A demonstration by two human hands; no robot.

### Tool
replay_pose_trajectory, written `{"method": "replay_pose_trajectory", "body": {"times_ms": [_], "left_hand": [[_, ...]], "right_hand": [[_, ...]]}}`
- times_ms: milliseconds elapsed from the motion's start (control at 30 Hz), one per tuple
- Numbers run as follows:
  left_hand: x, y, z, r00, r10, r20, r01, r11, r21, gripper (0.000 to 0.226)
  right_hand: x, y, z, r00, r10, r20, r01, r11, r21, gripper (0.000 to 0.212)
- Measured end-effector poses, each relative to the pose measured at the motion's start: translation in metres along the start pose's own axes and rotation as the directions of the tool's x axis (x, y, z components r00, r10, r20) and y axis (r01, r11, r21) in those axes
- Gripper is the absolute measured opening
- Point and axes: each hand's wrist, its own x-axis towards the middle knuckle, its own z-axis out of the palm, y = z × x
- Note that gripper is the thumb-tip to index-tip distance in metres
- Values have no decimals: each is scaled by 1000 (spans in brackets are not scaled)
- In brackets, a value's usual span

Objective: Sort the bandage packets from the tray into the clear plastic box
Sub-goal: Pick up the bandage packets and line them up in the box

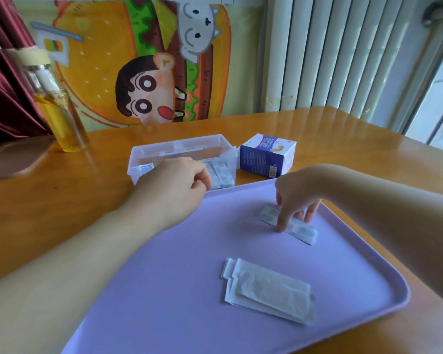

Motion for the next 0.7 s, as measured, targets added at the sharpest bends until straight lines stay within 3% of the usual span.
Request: {"method": "replay_pose_trajectory", "body": {"times_ms": [100, 200, 300, 367, 433, 533, 700], "left_hand": [[-10, -9, 2, 994, -81, 69, 83, 996, -33, 27], [-18, -20, 7, 983, -136, 123, 145, 987, -71, 25], [-25, -17, 15, 985, -113, 133, 131, 982, -136, 10], [-28, -9, 20, 978, -80, 190, 111, 981, -159, 26], [-31, -1, 19, 973, -24, 229, 52, 992, -116, 37], [-32, 5, 17, 969, 27, 244, -4, 996, -94, 28], [-28, -10, 32, 963, -45, 265, 82, 988, -130, 13]], "right_hand": [[-2, -2, -1, 1000, -1, 24, 0, 1000, 11, 41], [-8, -8, 0, 999, -48, 15, 50, 983, -175, 29], [-17, -26, 4, 973, -214, -90, 164, 907, -388, 37], [-21, -41, 7, 922, -337, -190, 226, 867, -444, 35], [-21, -59, 12, 861, -426, -278, 267, 843, -467, 28], [-16, -73, 21, 804, -456, -381, 297, 863, -408, 11], [-20, -63, 19, 850, -428, -308, 267, 854, -447, 27]]}}
